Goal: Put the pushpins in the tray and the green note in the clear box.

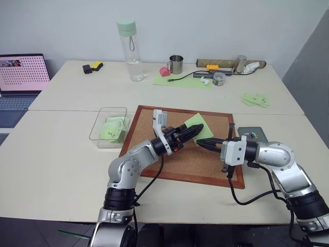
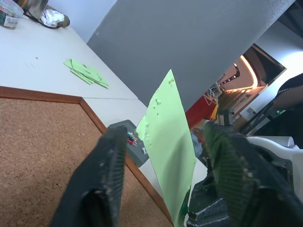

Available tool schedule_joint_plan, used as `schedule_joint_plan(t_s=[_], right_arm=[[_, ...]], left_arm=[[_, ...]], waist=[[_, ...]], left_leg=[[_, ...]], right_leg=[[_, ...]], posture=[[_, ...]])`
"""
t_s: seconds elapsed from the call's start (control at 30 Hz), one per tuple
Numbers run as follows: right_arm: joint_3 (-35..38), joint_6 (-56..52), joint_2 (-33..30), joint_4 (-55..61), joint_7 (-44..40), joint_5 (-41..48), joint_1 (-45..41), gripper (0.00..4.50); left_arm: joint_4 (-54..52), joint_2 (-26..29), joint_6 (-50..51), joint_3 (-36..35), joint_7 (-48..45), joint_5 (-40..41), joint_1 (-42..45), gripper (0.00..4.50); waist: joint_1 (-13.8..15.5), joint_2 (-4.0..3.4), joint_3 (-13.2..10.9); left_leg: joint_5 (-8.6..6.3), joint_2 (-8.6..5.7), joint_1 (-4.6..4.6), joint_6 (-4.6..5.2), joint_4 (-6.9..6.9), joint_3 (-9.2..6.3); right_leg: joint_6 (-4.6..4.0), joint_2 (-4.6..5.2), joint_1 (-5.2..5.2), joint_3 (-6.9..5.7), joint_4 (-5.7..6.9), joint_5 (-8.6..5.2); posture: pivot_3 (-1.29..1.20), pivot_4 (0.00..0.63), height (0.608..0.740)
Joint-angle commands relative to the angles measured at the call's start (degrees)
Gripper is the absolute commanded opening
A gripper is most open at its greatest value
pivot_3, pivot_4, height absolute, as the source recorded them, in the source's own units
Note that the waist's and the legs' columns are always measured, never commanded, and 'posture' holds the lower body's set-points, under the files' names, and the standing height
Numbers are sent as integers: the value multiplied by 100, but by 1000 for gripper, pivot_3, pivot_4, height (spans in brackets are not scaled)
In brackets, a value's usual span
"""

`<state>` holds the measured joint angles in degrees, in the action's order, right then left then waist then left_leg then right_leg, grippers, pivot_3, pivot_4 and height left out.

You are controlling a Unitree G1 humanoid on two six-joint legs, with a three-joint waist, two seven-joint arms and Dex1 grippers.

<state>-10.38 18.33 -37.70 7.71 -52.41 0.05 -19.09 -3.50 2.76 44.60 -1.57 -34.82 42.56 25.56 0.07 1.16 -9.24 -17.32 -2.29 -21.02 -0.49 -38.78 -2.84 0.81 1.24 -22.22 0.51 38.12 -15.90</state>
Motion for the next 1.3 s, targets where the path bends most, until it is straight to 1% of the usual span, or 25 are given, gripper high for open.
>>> schedule_joint_plan(t_s=[0.03,0.13,0.17,0.23,0.27,0.37,0.53,0.63,0.8,0.87,1.0,1.23,1.3], right_arm=[[43,130,-5,156,19,71,-23,0],[45,147,-3,132,19,73,-27,0],[46,152,-2,128,21,75,-27,0],[60,168,-4,120,28,80,-26,0],[75,179,-9,118,33,89,-25,0],[111,194,-18,135,48,116,-14,0],[214,147,-14,251,103,228,11,0],[368,-76,-26,388,143,447,39,0],[1035,-1159,-122,427,432,988,217,0],[1355,-1672,-221,218,607,1047,282,0],[1792,-2503,-520,-484,1026,785,407,0],[1892,-3600,-645,-1335,1456,576,316,0],[1888,-3744,-642,-1390,1446,593,304,435]], left_arm=[[-110,27,-45,83,-96,39,86,1716],[-126,57,-53,127,-109,5,59,1195],[-119,62,-77,143,-91,-33,47,934],[-55,70,-179,190,-46,-154,39,730],[-4,71,-255,223,-15,-246,37,348],[136,60,-459,291,53,-511,41,10],[372,30,-761,389,173,-848,63,10],[509,0,-913,381,272,-1001,66,10],[524,-1,-1063,333,335,-1122,60,10],[446,31,-1064,313,328,-1133,51,10],[141,135,-1055,363,315,-1144,9,10],[-126,284,-1080,464,284,-1234,-24,10],[-199,314,-1071,498,258,-1243,-18,0]], waist=[[0,0,0],[0,0,0],[0,0,0],[0,0,0],[0,0,0],[2,0,0],[6,0,0],[7,0,0],[35,1,0],[46,0,0],[79,0,0],[88,-3,0],[91,-2,0]], left_leg=[[0,0,0,0,0,0],[0,0,0,0,0,0],[0,0,0,0,0,0],[0,0,0,0,0,0],[0,0,0,0,0,0],[0,0,0,0,1,0],[0,0,-1,0,1,0],[0,0,0,0,1,0],[-1,0,-4,1,1,-1],[-1,0,-5,2,1,-2],[-2,-1,-6,3,1,0],[-3,0,-8,5,5,4],[-3,-1,-8,5,4,4]], right_leg=[[0,0,0,0,0,0],[0,0,0,0,0,0],[0,0,0,0,0,0],[0,0,0,0,0,0],[0,0,0,0,0,0],[0,0,1,0,-1,0],[0,0,1,0,-2,0],[0,0,0,-1,-2,0],[1,0,0,0,-5,1],[1,1,0,0,-6,2],[2,1,0,1,-7,3],[1,1,-4,3,-4,3],[1,1,-4,3,-5,3]], posture=[[0,150,740],[0,150,740],[0,150,740],[0,150,740],[0,150,740],[0,150,740],[0,150,740],[0,150,740],[0,150,740],[0,150,740],[0,150,740],[0,150,740],[0,150,740]])
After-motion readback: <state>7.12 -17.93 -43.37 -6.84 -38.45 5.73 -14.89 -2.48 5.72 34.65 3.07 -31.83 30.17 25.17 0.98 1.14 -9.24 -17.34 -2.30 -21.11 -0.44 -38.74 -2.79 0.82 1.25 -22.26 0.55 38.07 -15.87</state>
